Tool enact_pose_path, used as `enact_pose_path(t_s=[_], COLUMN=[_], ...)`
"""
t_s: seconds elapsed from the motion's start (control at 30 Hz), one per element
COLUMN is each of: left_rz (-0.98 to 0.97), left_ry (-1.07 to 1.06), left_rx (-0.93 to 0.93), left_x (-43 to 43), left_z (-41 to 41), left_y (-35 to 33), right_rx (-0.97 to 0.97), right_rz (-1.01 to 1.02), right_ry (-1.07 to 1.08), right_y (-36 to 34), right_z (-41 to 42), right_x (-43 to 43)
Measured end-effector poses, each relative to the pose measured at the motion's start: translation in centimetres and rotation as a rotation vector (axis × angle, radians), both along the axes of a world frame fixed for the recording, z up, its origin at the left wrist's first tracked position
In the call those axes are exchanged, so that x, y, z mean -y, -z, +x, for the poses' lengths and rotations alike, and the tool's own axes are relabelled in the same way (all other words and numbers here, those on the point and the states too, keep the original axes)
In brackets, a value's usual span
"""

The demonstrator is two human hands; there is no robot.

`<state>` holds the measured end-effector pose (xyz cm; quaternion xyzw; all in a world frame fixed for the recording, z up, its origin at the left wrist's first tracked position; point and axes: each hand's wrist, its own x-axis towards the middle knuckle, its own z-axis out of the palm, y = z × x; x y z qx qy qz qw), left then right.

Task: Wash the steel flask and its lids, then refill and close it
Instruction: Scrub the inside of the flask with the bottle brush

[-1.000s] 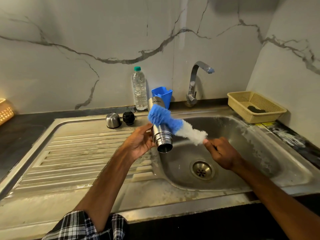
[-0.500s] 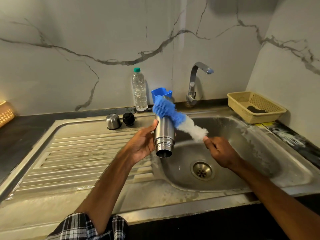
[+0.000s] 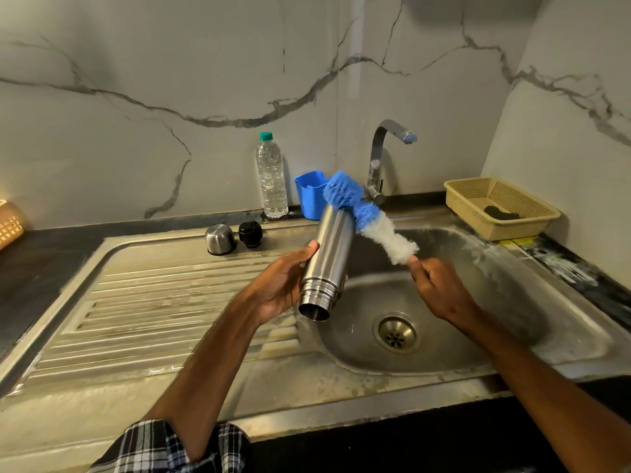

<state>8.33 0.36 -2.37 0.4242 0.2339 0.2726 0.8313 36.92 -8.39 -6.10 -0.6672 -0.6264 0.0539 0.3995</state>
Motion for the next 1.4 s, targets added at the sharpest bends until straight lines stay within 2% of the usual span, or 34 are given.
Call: enact_pose_path(t_s=[0.13,0.27,0.4,0.5,0.6,0.67,0.77,0.83,0.9,1.1,1.23,1.4], left_rz=[0.025,0.075,0.158,0.140,0.204,0.186,0.080,0.106,0.234,0.843,1.222,1.488], left_ry=[-0.002,0.034,0.036,0.049,0.070,0.073,0.103,0.072,-0.032,-0.426,-0.697,-0.875], left_rx=[-0.045,-0.078,-0.126,-0.130,-0.144,-0.126,0.004,0.028,-0.040,-0.376,-0.519,-0.690], left_x=[0.2,0.5,0.6,0.5,0.2,0.0,0.4,0.8,0.9,0.0,-0.3,-0.6], left_z=[0.1,0.0,-0.3,-0.7,-0.8,-0.6,-0.1,0.4,0.8,0.6,0.7,-0.2], left_y=[-0.1,-0.5,-0.8,-0.8,-0.7,-0.6,-0.8,-0.8,-0.8,-0.6,-0.4,-0.1], right_rx=[0.023,-0.097,-0.123,-0.173,-0.192,-0.240,-0.313,-0.325,-0.339,-0.485,-0.633,-0.729], right_rz=[0.000,0.002,0.024,-0.036,-0.091,-0.097,-0.121,-0.131,-0.125,-0.114,-0.098,-0.088], right_ry=[-0.079,0.013,-0.019,0.088,0.096,0.101,0.114,0.117,0.112,0.105,0.011,-0.151], right_y=[0.5,0.3,0.3,-0.2,0.0,0.0,-0.4,-0.6,-0.7,-1.1,-1.5,-1.5], right_z=[0.1,0.8,0.6,0.7,0.8,0.7,0.5,0.4,0.4,0.5,0.1,-0.4], right_x=[0.3,-0.1,0.3,0.1,0.0,0.0,-0.2,-0.1,0.0,0.1,0.3,0.3])
